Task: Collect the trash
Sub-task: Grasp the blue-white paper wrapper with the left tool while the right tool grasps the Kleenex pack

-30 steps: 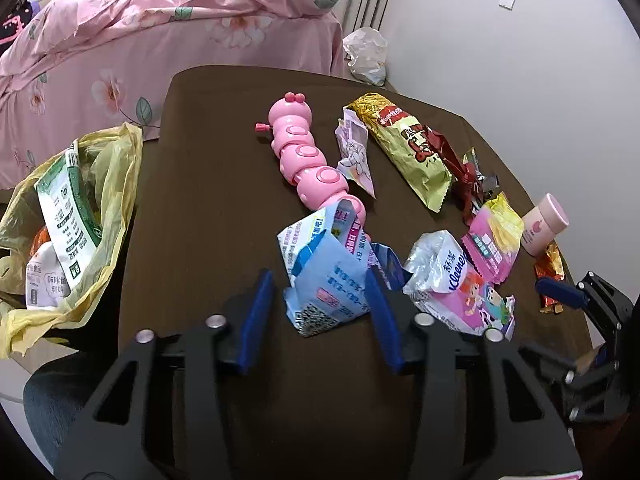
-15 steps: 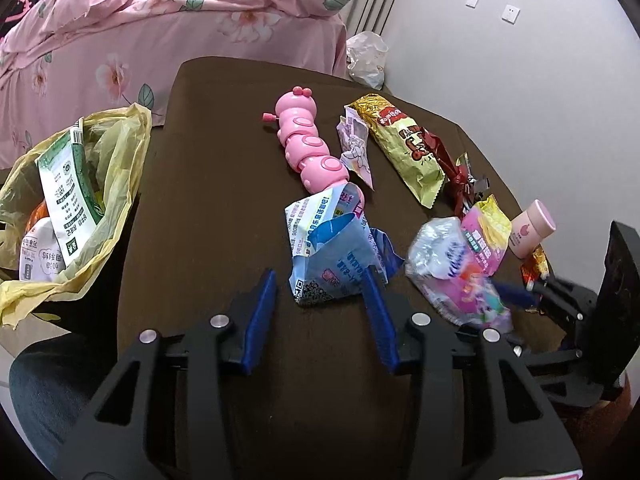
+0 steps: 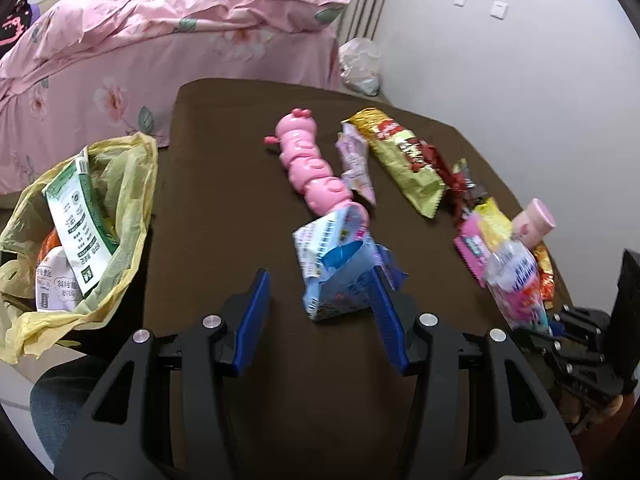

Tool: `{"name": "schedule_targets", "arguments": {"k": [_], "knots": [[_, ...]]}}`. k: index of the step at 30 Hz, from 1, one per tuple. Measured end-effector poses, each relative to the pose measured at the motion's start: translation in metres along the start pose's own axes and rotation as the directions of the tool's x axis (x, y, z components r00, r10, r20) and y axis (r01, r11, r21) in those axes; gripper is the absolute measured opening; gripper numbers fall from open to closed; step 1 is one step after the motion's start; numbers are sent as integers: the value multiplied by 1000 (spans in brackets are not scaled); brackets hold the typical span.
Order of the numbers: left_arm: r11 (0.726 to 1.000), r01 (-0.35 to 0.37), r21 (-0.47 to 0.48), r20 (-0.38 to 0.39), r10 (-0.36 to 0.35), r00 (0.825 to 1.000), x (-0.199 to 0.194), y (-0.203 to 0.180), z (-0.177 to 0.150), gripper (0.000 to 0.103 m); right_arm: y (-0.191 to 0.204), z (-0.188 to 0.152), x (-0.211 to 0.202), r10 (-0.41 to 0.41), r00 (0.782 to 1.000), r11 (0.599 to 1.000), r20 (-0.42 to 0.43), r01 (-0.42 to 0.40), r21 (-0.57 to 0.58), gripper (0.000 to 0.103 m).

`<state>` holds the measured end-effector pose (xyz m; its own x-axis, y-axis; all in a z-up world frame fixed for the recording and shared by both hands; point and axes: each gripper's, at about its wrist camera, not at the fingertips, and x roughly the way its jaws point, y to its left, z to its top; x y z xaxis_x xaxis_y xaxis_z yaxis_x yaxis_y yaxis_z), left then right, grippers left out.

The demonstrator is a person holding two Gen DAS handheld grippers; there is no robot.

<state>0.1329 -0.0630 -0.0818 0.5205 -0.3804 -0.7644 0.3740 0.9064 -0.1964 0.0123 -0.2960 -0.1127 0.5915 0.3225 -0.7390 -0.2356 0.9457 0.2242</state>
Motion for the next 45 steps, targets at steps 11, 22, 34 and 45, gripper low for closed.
{"name": "schedule_targets", "arguments": {"k": [11,22,34,45], "knots": [[1000,5,27,-25,-4,1000,32,-17,15,33,10,-6,-8,-99,995,991,18,100,-88,46],[997,62,39,-31,-61,998,7,-32,-12,28,13,-18,-27,-209,977,968,31,211,-134,59],[988,152,8,76,-152,985,-31,-25,-6,47,9,-12,-3,-151,989,984,8,151,-95,24],[987,145,70,19,-147,989,-28,-22,-18,60,4,-14,-3,-125,992,990,15,126,-59,20]]}}
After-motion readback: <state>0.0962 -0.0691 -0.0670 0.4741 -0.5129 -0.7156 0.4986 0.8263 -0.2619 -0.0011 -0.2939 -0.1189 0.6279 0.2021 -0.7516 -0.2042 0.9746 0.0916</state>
